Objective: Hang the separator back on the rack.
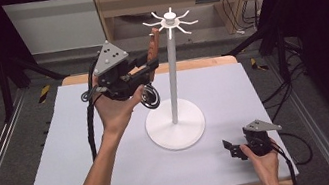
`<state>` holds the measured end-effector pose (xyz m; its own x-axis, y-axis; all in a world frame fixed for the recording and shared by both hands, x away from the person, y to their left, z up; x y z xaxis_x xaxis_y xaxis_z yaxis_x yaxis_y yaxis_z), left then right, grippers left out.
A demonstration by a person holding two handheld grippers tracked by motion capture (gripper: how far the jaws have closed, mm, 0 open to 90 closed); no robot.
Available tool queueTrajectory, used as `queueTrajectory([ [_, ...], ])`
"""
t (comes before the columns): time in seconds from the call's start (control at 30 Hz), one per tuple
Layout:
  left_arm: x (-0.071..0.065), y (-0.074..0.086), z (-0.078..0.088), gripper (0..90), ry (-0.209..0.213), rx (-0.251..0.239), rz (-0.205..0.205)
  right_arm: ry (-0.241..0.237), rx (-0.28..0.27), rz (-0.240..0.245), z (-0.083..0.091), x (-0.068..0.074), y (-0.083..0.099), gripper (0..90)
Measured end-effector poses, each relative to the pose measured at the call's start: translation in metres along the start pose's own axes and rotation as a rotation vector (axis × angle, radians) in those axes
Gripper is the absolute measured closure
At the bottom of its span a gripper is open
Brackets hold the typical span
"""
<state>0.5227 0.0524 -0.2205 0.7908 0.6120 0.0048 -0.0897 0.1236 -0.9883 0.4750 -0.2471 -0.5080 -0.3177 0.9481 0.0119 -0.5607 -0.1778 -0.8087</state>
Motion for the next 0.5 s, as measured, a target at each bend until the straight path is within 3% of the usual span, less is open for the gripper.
queueTrajectory([
  [0.5, 0.0012, 0.0037, -0.0009, 66.5, -0.005, -0.011, -0.004, -0.002, 0.005, 0.000, -0.0006, 0.0014, 0.0004, 6.9],
])
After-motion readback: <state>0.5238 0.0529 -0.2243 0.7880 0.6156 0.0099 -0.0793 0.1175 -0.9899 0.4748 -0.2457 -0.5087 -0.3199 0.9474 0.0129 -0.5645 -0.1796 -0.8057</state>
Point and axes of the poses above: each handheld gripper's, and its own axes: z roughly backward along the jaws, y roughly out of its underside, x roughly to its left, the point moved 6 cm from there along -z, roughly forward along the jaws, and after that the axes turned 7 degrees about y, right-handed, at the moved point
